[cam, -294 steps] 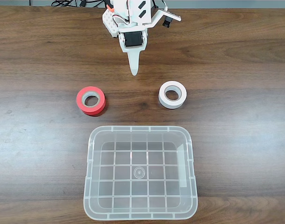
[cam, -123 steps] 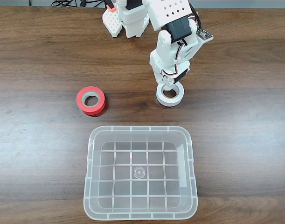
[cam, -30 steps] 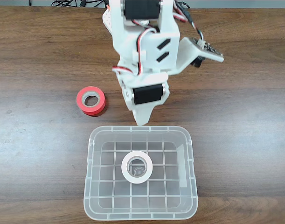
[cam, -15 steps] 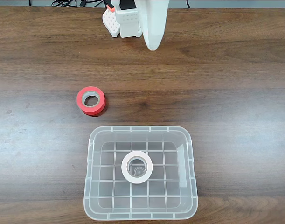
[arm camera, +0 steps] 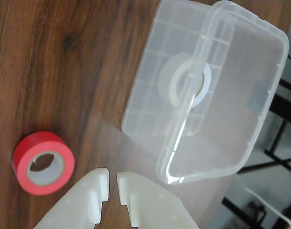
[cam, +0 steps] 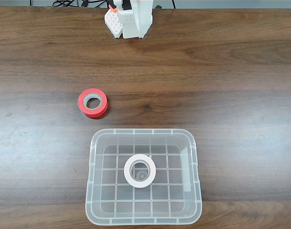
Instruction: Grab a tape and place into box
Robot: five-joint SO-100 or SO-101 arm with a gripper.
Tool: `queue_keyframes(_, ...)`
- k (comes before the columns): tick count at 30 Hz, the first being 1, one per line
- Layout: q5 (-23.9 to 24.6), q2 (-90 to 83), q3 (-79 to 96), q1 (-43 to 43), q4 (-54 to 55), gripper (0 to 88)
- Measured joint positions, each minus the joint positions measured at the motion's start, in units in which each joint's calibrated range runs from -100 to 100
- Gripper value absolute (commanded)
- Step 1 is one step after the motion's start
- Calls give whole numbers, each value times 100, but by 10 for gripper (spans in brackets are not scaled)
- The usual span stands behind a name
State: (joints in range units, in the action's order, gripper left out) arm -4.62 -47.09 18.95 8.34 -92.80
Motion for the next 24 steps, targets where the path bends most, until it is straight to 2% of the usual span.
queue_keyframes(12,-146,-3558,4639,0,2314,13)
queue_keyframes(20,-130,-4872,6498,0,2695,12)
queue_keyframes(24,245,-5065,7130,-218,2703,12)
